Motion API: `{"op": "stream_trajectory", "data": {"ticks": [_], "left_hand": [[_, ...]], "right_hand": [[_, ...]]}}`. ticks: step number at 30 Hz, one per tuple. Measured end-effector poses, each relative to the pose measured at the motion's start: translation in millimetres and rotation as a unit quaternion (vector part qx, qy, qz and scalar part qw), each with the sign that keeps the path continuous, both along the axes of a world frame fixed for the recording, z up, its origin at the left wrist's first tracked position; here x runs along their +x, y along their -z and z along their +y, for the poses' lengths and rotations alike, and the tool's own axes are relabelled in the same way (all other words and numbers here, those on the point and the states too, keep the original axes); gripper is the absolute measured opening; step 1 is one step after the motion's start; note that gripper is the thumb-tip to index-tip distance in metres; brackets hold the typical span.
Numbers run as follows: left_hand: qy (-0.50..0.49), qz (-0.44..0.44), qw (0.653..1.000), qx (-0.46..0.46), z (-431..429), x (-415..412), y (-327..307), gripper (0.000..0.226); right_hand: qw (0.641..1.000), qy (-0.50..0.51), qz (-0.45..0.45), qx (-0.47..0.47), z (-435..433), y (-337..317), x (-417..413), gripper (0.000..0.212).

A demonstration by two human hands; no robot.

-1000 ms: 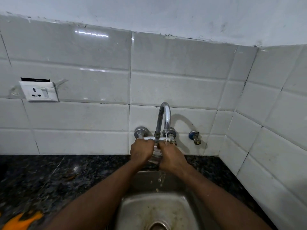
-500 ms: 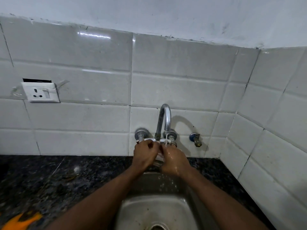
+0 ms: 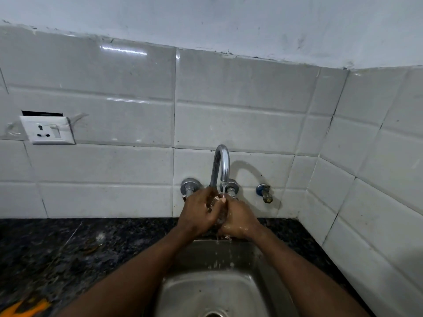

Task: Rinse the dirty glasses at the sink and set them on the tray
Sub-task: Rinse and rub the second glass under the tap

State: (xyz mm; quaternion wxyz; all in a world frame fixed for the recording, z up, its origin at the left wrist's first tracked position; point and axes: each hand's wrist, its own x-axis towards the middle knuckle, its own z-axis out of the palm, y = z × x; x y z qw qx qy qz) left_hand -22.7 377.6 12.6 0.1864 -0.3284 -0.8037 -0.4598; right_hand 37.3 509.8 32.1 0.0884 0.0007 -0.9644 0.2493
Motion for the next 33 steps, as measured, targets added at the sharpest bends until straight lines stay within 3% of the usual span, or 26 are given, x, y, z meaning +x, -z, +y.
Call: {"op": "stream_trajectory", "data": {"ticks": [2,7,12,16,19,21,24,27,29,31,32,33], "left_hand": [[-0.005,0.002,1.000,-0.031,-0.6,0.7,-4.3,0.031],[-0.092,-0.008,0.990,-0.108,9.9,2.8,-13.4,0.034],[-0.022,0.041,0.993,-0.107,4.6,-4.1,-10.1,0.040],[-0.084,-0.111,0.988,-0.071,9.2,-9.3,-16.5,0.045],[-0.045,-0.178,0.983,-0.002,6.3,-0.2,-19.4,0.051],[-0.018,-0.321,0.940,0.113,2.5,0.3,-17.1,0.056],[0.069,-0.595,0.768,0.226,-1.6,4.9,-2.8,0.070],[0.125,-0.687,0.680,0.223,3.4,20.5,11.7,0.076],[0.135,-0.698,0.636,0.299,11.0,27.0,13.9,0.067],[0.109,-0.677,0.619,0.384,20.1,28.0,13.2,0.054],[0.075,-0.647,0.642,0.404,24.6,25.2,14.0,0.045],[0.015,-0.592,0.702,0.396,27.3,21.3,16.1,0.036]], "right_hand": [[1.000,0.011,-0.022,0.004,-0.2,-1.3,0.3,0.068],[0.997,0.058,0.029,-0.035,-8.4,10.9,1.0,0.052],[0.997,0.003,-0.028,-0.079,-5.3,5.0,2.8,0.046],[0.993,0.070,0.069,0.071,-20.8,18.8,-2.2,0.069],[0.995,0.047,0.082,0.028,-21.9,19.8,-2.3,0.104],[0.994,0.027,0.089,-0.048,-20.9,20.3,-1.9,0.116],[0.984,0.077,0.132,-0.097,-27.5,27.5,-5.8,0.099],[0.940,0.155,0.202,-0.229,-37.0,26.9,-13.7,0.070],[0.895,0.206,0.223,-0.326,-43.7,23.2,-16.8,0.062],[0.867,0.241,0.230,-0.372,-45.6,19.0,-16.7,0.060],[0.860,0.254,0.214,-0.386,-43.6,17.9,-17.4,0.060],[0.855,0.261,0.187,-0.407,-41.1,14.7,-16.1,0.059]]}}
